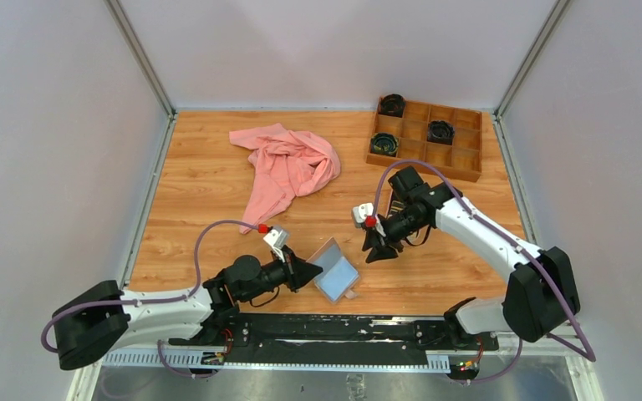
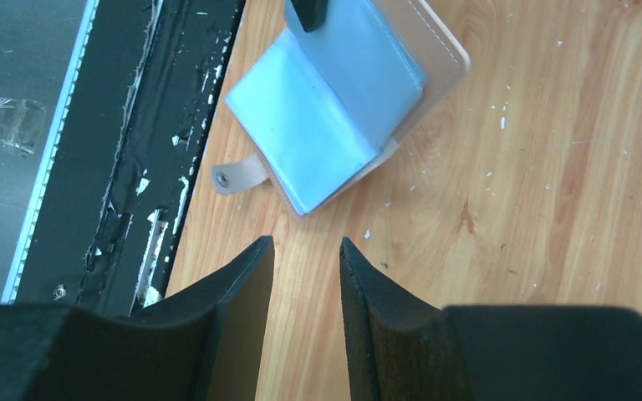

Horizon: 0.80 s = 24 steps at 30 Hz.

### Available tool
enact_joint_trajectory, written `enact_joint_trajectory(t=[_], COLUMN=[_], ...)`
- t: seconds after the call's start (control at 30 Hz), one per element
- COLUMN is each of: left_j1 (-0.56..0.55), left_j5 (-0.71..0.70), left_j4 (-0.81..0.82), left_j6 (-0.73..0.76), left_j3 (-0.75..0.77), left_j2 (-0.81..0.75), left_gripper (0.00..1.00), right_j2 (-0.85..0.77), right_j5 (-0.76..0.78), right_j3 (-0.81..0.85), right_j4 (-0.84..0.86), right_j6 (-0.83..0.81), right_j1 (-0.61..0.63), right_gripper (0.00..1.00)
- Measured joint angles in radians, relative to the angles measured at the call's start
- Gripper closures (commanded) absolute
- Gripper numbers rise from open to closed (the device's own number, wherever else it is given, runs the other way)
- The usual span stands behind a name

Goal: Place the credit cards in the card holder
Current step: Open the card holder.

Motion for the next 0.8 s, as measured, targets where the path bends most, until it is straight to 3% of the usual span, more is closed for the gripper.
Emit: enact_joint_trajectory(t=[0.13, 0.33, 0.6, 0.8], left_j1=[0.002, 0.006, 0.007, 0.007], left_j5=[0.011, 0.032, -0.028, -0.053], left_j4=[-0.087, -0.337, -0.83, -0.983], left_j6=[-0.008, -0.024, -0.018, -0.008], left_j3=[0.0, 0.003, 0.109, 0.127], left_j2=[-0.079, -0.341, -0.694, -0.762], left_gripper=[1.0, 1.0, 1.0, 1.0], right_j2=[0.002, -0.017, -0.088, -0.091], right_j5=[0.032, 0.05, 0.046, 0.047], right_j3=[0.013, 0.014, 0.014, 0.014], right_j4=[-0.002, -0.011, -0.022, -0.026], right_j6=[0.014, 0.015, 0.014, 0.01], right_j1=[-0.001, -0.042, -0.103, -0.129], right_gripper=[0.61, 0.61, 0.6, 0.59])
